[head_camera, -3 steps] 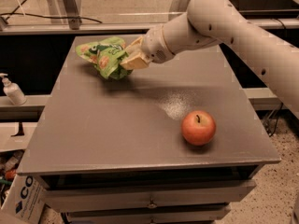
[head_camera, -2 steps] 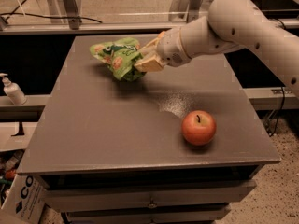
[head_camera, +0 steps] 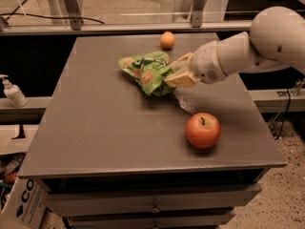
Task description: Move green rice chip bag near apple
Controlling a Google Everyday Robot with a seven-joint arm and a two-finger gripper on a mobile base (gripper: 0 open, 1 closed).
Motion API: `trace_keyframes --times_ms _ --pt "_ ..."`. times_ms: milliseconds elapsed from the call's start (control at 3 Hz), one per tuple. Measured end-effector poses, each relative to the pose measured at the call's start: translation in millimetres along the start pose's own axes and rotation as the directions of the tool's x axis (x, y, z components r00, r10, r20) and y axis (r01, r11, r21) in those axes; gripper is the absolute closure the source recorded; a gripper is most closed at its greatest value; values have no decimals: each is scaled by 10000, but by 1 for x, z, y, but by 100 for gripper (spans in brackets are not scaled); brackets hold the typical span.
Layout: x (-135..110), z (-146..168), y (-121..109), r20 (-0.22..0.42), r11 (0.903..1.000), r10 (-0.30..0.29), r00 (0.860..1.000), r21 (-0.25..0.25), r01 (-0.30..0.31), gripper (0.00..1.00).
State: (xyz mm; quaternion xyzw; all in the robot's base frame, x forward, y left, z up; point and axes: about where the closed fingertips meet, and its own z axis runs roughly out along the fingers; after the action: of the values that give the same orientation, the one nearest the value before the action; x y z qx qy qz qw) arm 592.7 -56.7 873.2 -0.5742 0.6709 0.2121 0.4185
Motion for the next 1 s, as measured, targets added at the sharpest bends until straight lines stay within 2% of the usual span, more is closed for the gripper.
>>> trace_keyframes --times_ms 333,1000 --pt "28 -30 5 -328 9987 395 9987 342 -384 100" --pt "66 -89 11 -1091 9924 897 9900 935 -796 100"
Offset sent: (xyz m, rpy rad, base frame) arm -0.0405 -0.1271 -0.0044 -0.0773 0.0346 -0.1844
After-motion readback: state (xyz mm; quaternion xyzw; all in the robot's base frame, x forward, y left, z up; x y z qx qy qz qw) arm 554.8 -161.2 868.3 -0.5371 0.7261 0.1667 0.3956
